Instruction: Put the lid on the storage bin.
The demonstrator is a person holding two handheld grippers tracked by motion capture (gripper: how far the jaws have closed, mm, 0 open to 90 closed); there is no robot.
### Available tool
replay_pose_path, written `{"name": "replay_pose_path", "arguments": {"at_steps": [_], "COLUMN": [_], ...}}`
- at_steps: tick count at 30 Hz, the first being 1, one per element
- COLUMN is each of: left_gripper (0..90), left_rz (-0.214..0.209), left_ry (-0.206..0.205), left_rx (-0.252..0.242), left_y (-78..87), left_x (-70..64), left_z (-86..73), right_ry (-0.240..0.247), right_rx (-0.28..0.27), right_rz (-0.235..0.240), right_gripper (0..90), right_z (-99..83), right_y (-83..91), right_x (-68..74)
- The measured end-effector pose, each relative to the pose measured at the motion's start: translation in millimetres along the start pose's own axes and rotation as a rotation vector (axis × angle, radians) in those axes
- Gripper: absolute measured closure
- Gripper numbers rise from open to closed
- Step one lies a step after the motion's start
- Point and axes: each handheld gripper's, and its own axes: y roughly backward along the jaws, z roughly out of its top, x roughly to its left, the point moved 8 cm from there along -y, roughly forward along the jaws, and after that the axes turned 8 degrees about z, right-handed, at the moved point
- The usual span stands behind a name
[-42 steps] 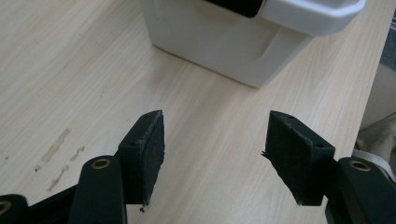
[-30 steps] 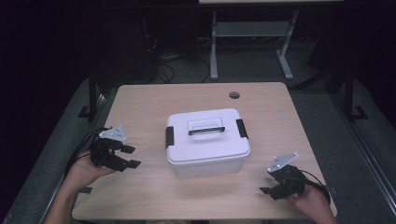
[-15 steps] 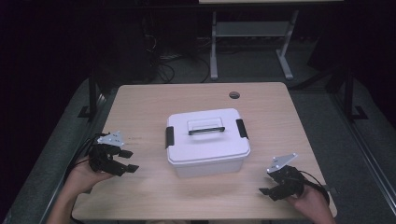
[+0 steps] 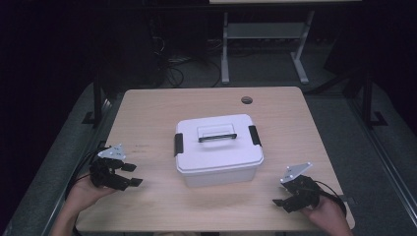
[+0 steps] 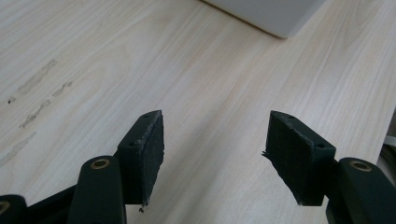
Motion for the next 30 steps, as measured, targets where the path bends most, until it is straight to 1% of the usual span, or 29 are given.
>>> {"name": "replay_pose_path", "arguments": {"at_steps": [3, 4, 5, 9, 11, 12, 14, 16, 17, 18, 23, 24, 27, 28, 30], "left_gripper": [36.2, 36.2, 36.2, 35.9, 35.9, 35.9, 35.9, 35.9, 35.9, 35.9, 35.7, 35.7, 35.5, 35.5, 35.3], "left_rz": [0.0, 0.003, 0.009, 0.015, 0.011, 0.016, 0.016, 0.018, 0.016, 0.016, 0.015, 0.017, 0.02, 0.021, 0.021], "left_ry": [0.009, -0.003, 0.004, -0.002, 0.007, -0.001, 0.008, 0.003, 0.011, 0.008, 0.018, 0.011, 0.027, 0.02, 0.022], "left_rx": [-0.008, -0.006, -0.009, -0.01, -0.01, -0.003, -0.006, -0.007, -0.012, -0.008, -0.009, -0.008, -0.011, -0.011, -0.01], "left_y": [-0.3, -0.1, -0.4, -1.1, -2.1, -2.2, -2.8, -3.0, -3.6, -3.8, -4.9, -4.7, -5.1, -4.9, -4.7], "left_x": [-0.4, 0.2, -0.1, 0.0, -1.3, -0.8, -1.2, -1.0, -1.6, -1.5, -2.0, -1.4, -2.6, -2.1, -2.9], "left_z": [-3.1, -4.2, -4.9, -8.8, -10.7, -12.3, -13.6, -15.1, -15.6, -16.7, -20.6, -21.2, -22.0, -22.5, -24.2], "right_ry": [-0.002, -0.001, -0.001, 0.001, -0.001, 0.0, 0.0, -0.001, -0.001, 0.0, 0.005, 0.003, 0.005, 0.005, 0.006], "right_rx": [0.0, 0.0, 0.0, 0.002, 0.003, 0.004, 0.004, 0.003, 0.002, 0.002, 0.004, 0.003, 0.003, 0.004, 0.005], "right_rz": [0.001, 0.0, 0.0, -0.001, 0.0, 0.0, -0.001, 0.0, -0.001, -0.002, -0.005, -0.004, -0.002, -0.002, -0.003], "right_gripper": [29.2, 29.2, 29.2, 29.2, 29.2, 29.2, 29.2, 29.2, 29.2, 29.2, 29.2, 29.2, 29.1, 29.1, 29.0], "right_z": [-0.6, -0.7, -0.8, -1.6, -2.2, -2.5, -2.8, -3.0, -3.1, -3.2, -3.3, -3.1, -2.7, -2.7, -2.7], "right_y": [-0.4, -0.5, -0.5, -0.9, -1.2, -1.2, -1.0, -0.8, -0.6, -0.4, -0.1, -0.2, -0.6, -0.8, -0.8], "right_x": [0.7, 0.7, 1.0, 0.9, 1.2, 1.1, 1.3, 2.0, 2.2, 2.4, 2.9, 3.4, 3.8, 4.0, 5.0]}}
